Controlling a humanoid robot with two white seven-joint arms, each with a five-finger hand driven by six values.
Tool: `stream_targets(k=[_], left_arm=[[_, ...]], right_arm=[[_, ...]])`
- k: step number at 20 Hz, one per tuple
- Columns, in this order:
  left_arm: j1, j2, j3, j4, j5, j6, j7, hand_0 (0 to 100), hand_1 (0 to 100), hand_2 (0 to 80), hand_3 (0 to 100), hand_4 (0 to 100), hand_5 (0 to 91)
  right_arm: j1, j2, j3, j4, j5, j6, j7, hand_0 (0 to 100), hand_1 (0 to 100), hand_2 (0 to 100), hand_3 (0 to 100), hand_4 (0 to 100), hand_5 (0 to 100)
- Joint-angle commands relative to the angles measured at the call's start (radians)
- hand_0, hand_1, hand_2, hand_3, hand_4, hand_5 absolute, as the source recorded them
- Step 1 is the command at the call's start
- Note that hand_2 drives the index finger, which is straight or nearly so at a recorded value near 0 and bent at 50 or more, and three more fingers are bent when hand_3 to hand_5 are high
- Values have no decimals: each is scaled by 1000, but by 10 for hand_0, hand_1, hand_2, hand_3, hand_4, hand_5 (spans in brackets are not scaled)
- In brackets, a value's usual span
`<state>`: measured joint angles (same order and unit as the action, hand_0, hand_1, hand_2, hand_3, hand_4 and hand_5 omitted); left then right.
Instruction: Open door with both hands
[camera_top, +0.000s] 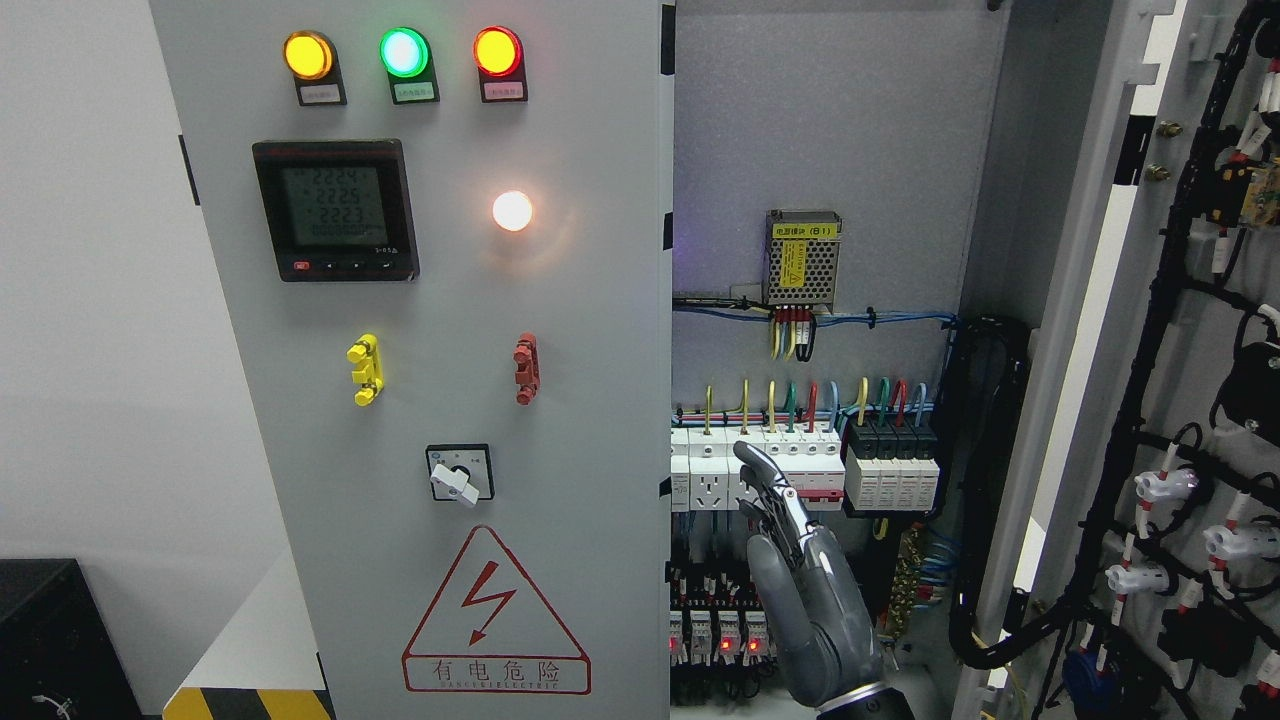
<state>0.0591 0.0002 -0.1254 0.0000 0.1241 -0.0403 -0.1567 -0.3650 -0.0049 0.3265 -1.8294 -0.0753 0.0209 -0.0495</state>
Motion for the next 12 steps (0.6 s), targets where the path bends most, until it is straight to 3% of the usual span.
stream_targets(k=[1,3,12], left_arm=[[-1,-5,4,-11,0,-3,-9,120,556,0,0,0,0],[-1,-6,4,-12,-1,-3,-9,120,556,0,0,0,0],[-7,-54,3,-14,-3,-3,-11,120,556,0,0,0,0]], right_arm=[[-97,-32,-6,192,-44,-6,25,100,131,0,0,0,0],[-120,-33,-15,217,-44,-6,42,100,131,0,0,0,0],[-169,-32,-52,283,-44,-4,45,100,130,0,0,0,0]])
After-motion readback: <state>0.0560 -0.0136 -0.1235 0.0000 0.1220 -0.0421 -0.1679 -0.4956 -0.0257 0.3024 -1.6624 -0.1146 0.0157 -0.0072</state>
